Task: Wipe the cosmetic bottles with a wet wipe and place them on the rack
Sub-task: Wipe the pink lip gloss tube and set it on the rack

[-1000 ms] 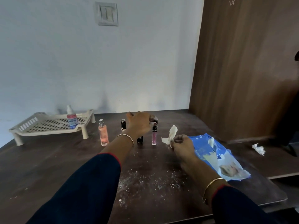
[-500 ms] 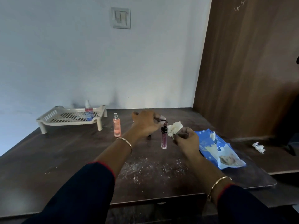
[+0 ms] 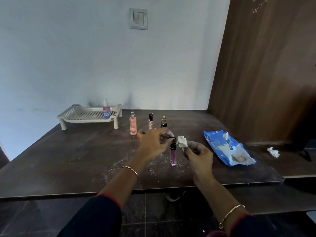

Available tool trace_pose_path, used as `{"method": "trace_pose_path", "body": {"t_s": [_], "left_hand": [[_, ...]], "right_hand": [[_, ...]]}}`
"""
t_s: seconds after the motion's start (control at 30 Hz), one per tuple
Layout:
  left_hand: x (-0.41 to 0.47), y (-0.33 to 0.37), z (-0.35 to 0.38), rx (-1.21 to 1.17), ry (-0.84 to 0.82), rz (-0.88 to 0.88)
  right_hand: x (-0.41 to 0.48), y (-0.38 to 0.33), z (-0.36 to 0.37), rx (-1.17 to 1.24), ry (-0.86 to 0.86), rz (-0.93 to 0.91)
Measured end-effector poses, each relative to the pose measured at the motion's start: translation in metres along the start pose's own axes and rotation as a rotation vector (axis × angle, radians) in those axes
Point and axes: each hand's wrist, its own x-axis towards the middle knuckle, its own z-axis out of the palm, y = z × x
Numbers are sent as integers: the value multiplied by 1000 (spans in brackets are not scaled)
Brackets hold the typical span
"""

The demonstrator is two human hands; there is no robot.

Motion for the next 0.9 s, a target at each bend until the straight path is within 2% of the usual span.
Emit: {"method": "trace_pose_path", "body": {"t_s": [0.13,0.23,0.43,0.5,0.63,0.73,0.9], "left_hand": [[-8,3,0,27,-35,12],[-11,7,-1,31,-19,22],[-10,10,-3,113,-36,44],[-10,10,-4,128,-49,50],[-9,10,-7,122,-68,60],[-8,9,-8,146,-92,82],[-3,9,-11,133,-139,75]], "right_hand": [[-4,4,-1,71,-7,-8],[-5,5,2,-54,-58,-143],[4,3,11,-215,-12,-284],[6,12,5,-327,-13,-276],[5,28,-8,-478,-110,-138],[6,21,-7,-452,-106,-140],[11,1,7,-279,-32,-264]]}}
